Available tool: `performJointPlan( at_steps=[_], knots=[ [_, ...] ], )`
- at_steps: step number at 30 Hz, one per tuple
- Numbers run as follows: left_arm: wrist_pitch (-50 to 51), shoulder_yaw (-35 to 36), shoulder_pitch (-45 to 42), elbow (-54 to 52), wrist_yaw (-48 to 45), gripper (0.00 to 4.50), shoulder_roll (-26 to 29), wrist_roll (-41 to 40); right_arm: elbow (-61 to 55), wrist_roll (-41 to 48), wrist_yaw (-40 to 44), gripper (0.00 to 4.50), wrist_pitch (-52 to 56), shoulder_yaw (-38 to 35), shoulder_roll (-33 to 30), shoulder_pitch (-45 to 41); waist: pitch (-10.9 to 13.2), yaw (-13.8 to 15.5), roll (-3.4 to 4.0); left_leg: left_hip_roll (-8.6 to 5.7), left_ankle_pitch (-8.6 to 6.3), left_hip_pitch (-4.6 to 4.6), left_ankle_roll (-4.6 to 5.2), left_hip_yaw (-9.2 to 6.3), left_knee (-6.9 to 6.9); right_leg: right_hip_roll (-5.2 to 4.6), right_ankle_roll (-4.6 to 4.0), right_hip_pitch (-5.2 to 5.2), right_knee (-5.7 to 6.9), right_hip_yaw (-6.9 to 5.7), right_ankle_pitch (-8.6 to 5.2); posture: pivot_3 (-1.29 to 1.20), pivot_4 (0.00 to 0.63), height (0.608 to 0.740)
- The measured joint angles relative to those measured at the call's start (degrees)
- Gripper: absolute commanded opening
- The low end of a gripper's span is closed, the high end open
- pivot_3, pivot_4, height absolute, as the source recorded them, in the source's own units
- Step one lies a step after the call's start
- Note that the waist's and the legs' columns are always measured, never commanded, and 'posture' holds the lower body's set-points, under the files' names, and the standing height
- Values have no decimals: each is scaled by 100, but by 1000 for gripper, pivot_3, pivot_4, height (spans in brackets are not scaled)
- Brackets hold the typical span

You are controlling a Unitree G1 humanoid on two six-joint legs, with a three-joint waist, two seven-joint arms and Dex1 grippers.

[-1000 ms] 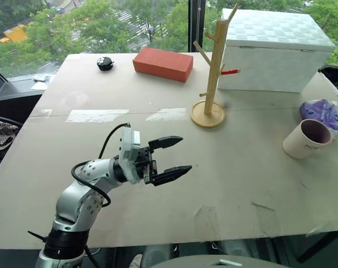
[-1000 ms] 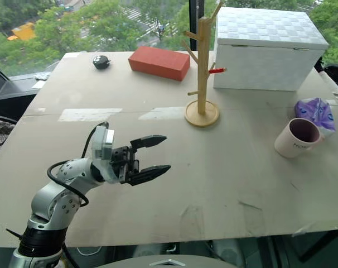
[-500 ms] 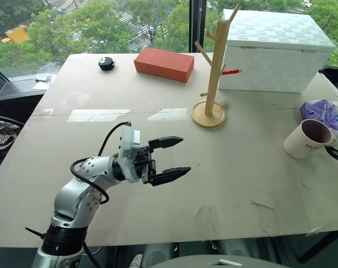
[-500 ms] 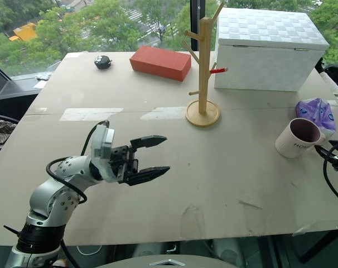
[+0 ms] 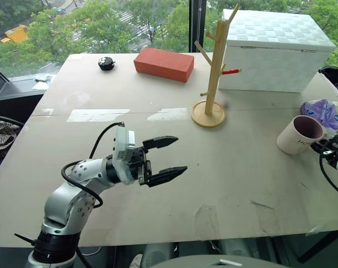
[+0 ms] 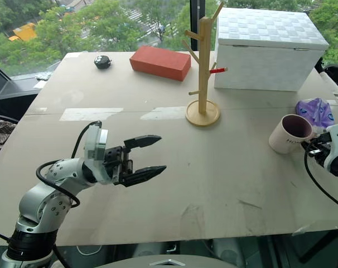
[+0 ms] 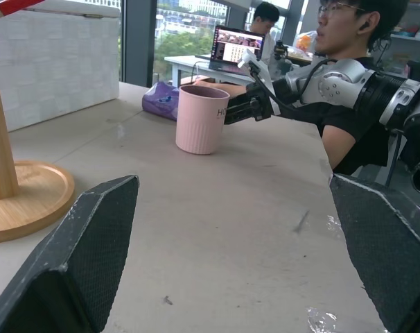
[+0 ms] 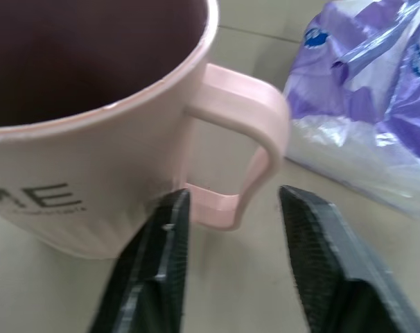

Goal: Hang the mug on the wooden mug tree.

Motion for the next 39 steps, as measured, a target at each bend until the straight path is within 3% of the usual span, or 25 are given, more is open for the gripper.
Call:
performJointPlan(
  at_steps=[1,10,16,24,33,39],
  knots=[
    [14,29,-1,-31,7,4500,13,-3,60,-9,-15,43,-42,20,27,-39,0,1,0,0,0,-1,0,1,-1,0,-2,0,0,0,1,0,150,740],
    [53,146,12,-62,112,4500,23,-75,219,-15,41,43,-506,125,88,-154,0,1,0,0,0,0,0,3,-1,0,-1,0,0,0,1,0,150,740],
    [-223,269,254,-58,341,4500,-276,-14,-828,130,283,43,-165,508,-17,-490,2,-37,4,5,0,3,0,12,-2,3,0,-6,2,6,2,0,150,740],
    [-506,719,711,2,344,4500,-453,-82,-1515,167,598,43,550,1531,-367,-2197,5,35,-2,3,-2,-9,1,5,-2,-6,-20,-10,-4,0,11,0,150,740],
    [-723,883,1120,-103,479,4500,-654,-182,-154,-305,1305,43,531,2710,-176,-4401,11,-5,-9,3,-9,-36,13,25,-3,-9,-21,-43,-6,3,12,0,150,740],
    [-1121,1175,1557,-110,492,4500,-819,-108,632,-702,1660,43,439,3226,160,-5310,11,-15,-9,5,-9,-85,14,25,3,-12,-23,-97,1,1,15,0,150,740]
  ],
)
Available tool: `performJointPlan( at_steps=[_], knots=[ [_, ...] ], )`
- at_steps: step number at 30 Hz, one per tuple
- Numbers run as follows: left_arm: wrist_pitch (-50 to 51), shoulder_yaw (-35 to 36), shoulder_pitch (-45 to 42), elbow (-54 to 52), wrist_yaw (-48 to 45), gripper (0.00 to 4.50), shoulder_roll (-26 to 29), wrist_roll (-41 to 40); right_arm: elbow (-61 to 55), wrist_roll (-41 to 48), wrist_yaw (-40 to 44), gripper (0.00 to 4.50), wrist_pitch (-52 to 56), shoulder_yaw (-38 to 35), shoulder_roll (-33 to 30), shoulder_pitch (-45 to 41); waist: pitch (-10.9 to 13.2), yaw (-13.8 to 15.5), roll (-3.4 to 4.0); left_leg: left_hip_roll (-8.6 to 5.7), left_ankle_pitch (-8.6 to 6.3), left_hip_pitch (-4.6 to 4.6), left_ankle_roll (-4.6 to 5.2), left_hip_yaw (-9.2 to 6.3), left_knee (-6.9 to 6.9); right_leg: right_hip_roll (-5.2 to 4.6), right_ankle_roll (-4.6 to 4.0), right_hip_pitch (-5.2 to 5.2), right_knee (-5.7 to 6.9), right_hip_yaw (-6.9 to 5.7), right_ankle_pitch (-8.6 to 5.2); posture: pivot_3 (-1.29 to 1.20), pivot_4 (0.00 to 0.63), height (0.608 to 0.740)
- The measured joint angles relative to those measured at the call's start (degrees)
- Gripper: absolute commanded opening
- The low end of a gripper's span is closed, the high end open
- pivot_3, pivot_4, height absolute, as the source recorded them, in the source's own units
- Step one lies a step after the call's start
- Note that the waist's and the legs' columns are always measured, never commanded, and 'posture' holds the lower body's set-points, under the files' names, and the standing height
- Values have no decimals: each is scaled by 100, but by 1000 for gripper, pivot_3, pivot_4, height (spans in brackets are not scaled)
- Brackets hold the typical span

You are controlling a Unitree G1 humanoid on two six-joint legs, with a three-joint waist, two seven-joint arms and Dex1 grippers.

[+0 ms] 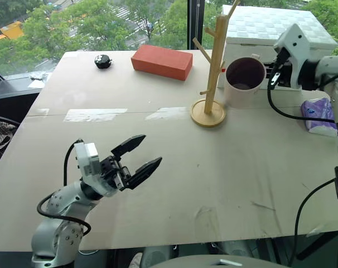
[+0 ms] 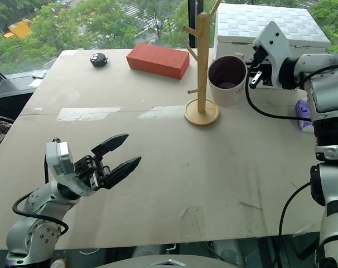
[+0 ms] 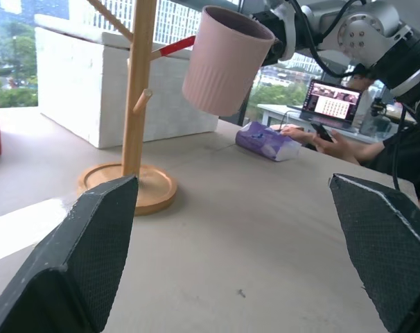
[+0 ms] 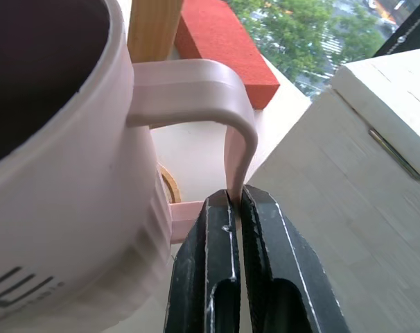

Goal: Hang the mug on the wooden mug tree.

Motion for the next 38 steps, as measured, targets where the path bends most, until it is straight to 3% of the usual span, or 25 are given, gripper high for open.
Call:
performJointPlan(
  at_steps=[10,13,17,19,20,25,27,29,31,35,38],
  knots=[
    [-362,104,309,-1,118,4500,-237,11,1259,-697,384,43,-466,636,631,-924,0,-12,0,-2,-1,-8,2,7,3,-3,0,-8,-1,-2,1,0,150,740],
    [-486,103,293,-6,135,4500,-343,2,1833,-934,389,907,-859,741,867,-954,0,-6,-1,-1,-1,-9,2,5,4,-1,0,-8,1,-4,1,0,150,740],
    [-572,103,282,-13,131,4500,-364,-23,2195,-1067,384,2990,-1146,680,843,-872,0,22,0,-5,-1,-16,2,4,4,-6,1,-8,-3,-7,1,0,150,740],
    [-573,110,287,-41,131,4500,-360,-74,1970,-992,381,3690,-1127,489,653,-702,0,30,-1,-5,-2,-19,3,1,4,-10,2,-8,-4,-9,2,0,150,740],
    [-571,111,304,-59,127,4500,-351,-132,1645,-849,409,4209,-1102,238,450,-462,0,52,-1,-6,-3,-20,5,-3,3,-12,5,-7,-6,-10,3,0,150,740],
    [-479,149,440,-127,135,4500,-188,-224,95,49,767,4209,-1003,-996,-366,1231,-1,120,-3,-5,-7,-14,8,-11,0,-9,24,4,-11,-11,12,0,150,740],
    [-404,132,457,-127,141,4500,-62,-179,-821,429,854,4209,-834,-1591,-681,2508,-2,145,-3,-3,-7,-10,8,-16,3,-5,24,6,-8,-13,12,0,150,740],
    [-316,129,476,-119,169,4500,49,-141,-1348,664,806,4209,-648,-2030,-710,3312,-2,145,-2,-2,-6,-8,8,-17,4,-2,24,7,-3,-11,11,0,150,740],
    [-150,111,449,-53,231,4500,284,7,-2194,930,727,4209,-548,-2793,-713,4662,-3,154,-2,-1,-6,-4,8,-20,6,5,7,11,-2,-12,-1,0,150,740],
    [204,144,603,225,130,4500,804,158,-3068,1044,616,4209,-842,-3674,-337,6654,-8,135,-2,2,-6,14,7,-9,7,9,26,17,0,-10,-14,0,150,740],
    [373,129,623,373,6,4500,956,220,-3160,1123,424,4209,-893,-3696,-94,7096,-8,20,-2,3,-6,32,8,15,10,2,28,22,4,9,-9,0,150,740]
  ],
)
